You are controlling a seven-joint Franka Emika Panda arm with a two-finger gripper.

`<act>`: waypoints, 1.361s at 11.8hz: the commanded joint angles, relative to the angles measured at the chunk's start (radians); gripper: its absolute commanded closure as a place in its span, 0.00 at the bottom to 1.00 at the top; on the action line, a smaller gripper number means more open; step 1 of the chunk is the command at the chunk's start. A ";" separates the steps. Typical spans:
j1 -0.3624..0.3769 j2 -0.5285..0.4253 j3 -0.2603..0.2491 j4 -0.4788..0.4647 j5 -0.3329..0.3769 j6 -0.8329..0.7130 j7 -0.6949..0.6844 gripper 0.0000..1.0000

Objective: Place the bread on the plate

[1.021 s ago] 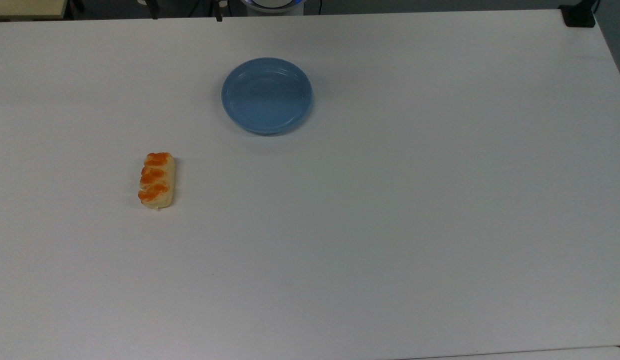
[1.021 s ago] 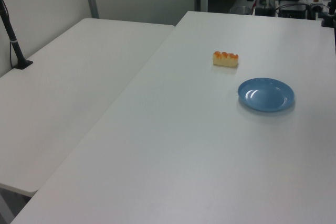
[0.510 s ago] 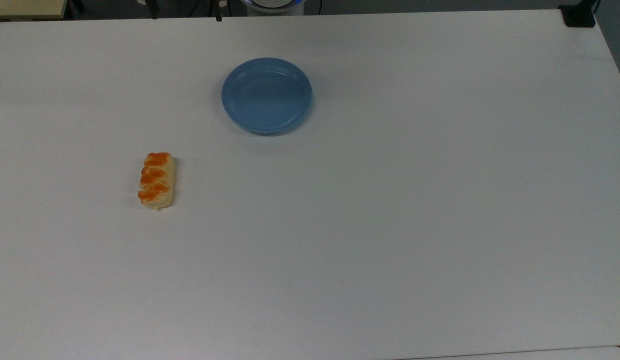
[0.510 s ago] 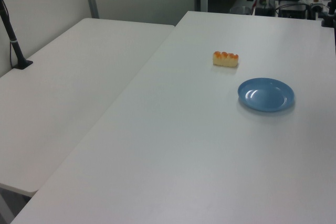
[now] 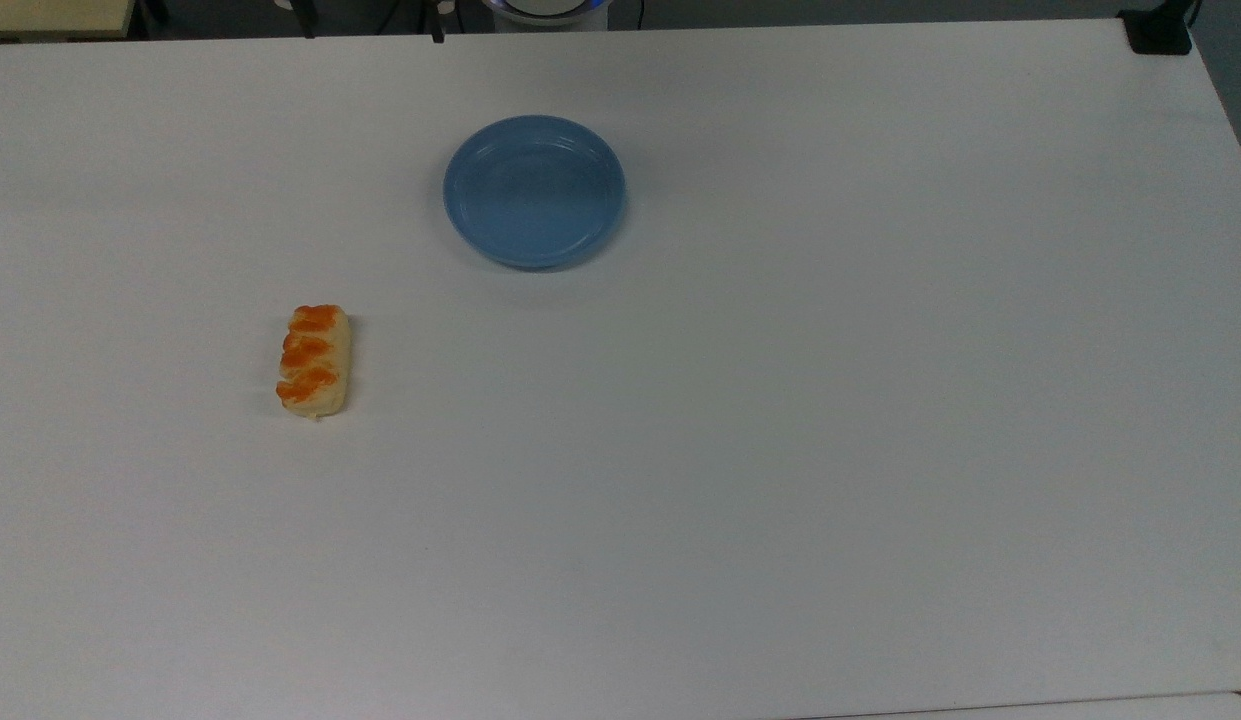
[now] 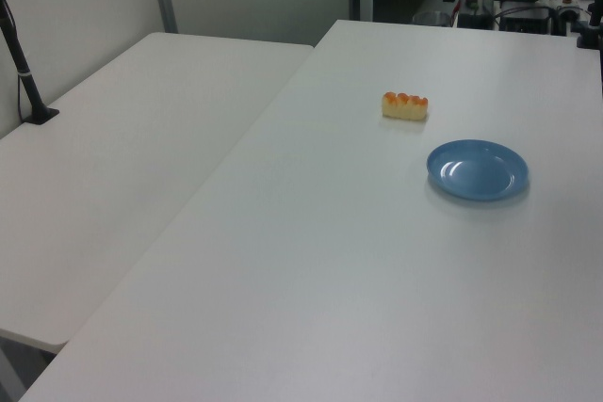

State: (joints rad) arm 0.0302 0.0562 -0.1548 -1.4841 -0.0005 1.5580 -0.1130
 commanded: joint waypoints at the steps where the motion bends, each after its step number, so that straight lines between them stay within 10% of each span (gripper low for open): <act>1: 0.007 -0.012 0.001 -0.016 0.008 -0.012 -0.001 0.00; 16: -0.079 0.462 -0.026 -0.165 -0.093 0.663 -0.088 0.01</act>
State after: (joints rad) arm -0.0594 0.5225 -0.1718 -1.5812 -0.0792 2.1762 -0.1316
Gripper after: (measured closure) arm 0.000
